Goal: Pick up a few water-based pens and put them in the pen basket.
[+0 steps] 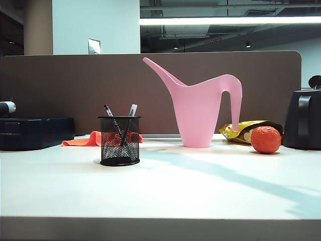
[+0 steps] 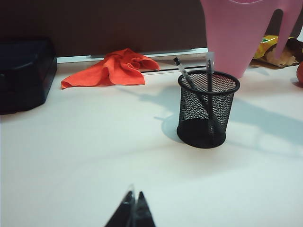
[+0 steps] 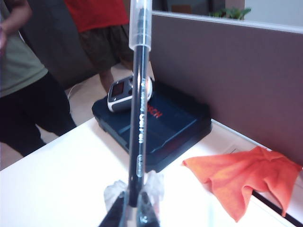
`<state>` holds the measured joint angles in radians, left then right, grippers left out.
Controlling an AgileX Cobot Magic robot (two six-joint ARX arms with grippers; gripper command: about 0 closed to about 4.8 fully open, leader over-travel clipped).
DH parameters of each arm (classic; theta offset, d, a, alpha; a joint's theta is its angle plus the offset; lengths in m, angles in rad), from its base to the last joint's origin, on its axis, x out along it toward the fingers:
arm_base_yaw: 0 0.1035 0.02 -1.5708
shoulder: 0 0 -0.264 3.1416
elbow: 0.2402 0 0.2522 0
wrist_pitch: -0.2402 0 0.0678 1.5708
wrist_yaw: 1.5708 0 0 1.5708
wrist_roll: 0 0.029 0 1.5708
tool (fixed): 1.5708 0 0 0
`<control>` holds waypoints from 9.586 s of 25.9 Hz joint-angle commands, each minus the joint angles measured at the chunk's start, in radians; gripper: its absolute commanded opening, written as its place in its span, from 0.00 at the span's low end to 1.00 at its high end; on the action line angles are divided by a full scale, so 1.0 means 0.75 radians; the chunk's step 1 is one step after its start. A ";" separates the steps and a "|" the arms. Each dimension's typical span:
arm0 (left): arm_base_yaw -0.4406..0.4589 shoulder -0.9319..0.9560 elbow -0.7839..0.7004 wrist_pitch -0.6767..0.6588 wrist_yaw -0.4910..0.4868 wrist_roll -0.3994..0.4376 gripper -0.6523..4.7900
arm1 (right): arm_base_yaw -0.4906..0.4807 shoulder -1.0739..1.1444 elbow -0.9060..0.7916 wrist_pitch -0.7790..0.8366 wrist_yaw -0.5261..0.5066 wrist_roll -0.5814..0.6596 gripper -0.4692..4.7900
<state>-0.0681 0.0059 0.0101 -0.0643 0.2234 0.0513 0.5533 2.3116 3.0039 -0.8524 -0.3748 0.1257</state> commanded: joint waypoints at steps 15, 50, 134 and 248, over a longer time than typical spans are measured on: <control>0.001 0.001 0.003 0.017 0.001 -0.004 0.11 | 0.016 -0.375 -1.001 0.778 -0.038 0.062 0.07; 0.001 0.001 0.003 0.017 0.001 -0.004 0.11 | 0.071 -0.528 -2.385 1.838 0.086 0.281 0.07; 0.001 0.001 0.003 0.017 0.001 -0.004 0.11 | -0.002 -0.842 -2.447 1.224 -0.411 1.359 0.22; 0.001 0.001 0.003 0.018 0.002 -0.004 0.11 | 0.114 -0.408 -2.138 1.320 0.327 0.070 0.32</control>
<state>-0.0681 0.0059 0.0101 -0.0639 0.2237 0.0513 0.6380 2.0064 1.4006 0.1566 -0.1314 0.1768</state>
